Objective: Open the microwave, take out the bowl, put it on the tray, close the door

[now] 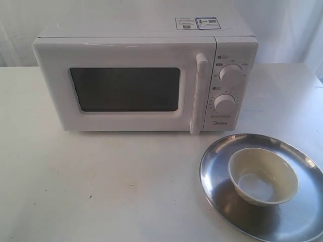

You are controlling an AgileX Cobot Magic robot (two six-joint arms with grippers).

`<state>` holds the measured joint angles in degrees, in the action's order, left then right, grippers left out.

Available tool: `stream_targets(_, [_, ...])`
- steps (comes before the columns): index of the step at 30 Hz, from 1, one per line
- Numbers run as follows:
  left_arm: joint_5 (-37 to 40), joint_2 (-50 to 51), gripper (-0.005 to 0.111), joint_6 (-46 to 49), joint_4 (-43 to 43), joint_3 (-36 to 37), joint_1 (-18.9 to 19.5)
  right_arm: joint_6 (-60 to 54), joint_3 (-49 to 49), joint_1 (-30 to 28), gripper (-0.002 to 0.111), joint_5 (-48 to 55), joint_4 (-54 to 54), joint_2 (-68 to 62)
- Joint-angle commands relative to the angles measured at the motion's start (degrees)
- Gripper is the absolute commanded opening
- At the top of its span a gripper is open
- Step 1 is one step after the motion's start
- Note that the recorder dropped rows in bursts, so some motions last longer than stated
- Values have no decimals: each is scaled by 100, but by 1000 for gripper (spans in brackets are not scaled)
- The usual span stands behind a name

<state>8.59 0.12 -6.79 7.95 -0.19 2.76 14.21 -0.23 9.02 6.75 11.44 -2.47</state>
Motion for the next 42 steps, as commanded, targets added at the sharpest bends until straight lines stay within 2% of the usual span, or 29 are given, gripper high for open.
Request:
stream_targets(1, [-8,-12,0,-36,-22,19,-5,-1550,23,-34,0,-84,-1361,20])
stream_targets(42, [-8,-12,0,-36,-22,19,-5,-1545,23,-34,0,86,-1347,20])
